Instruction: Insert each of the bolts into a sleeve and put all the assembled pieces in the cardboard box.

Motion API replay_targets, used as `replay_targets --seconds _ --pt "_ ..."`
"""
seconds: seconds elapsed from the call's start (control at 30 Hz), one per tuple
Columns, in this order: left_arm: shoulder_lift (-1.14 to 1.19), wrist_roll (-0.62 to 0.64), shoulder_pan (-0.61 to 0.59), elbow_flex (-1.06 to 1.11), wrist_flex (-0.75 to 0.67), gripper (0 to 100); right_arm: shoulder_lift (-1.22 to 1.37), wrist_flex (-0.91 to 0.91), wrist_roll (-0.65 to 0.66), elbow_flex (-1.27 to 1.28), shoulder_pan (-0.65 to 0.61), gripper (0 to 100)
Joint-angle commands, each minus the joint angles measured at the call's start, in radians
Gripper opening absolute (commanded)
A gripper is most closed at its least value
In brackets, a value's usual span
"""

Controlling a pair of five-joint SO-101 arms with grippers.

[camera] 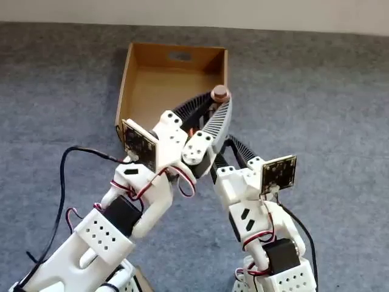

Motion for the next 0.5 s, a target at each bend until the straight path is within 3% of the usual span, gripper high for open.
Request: replay_targets --seconds 0.0,0.47 --pt "0.059 -0.006 -0.007 -0.007 -0.029 1 -0.01 -0.03 -0.002 -0.008 -0.008 0.5" --pt "0.076 -0.006 -0.005 -0.008 -0.002 1 -0.01 -0.03 -0.002 -0.007 -0.007 0.5"
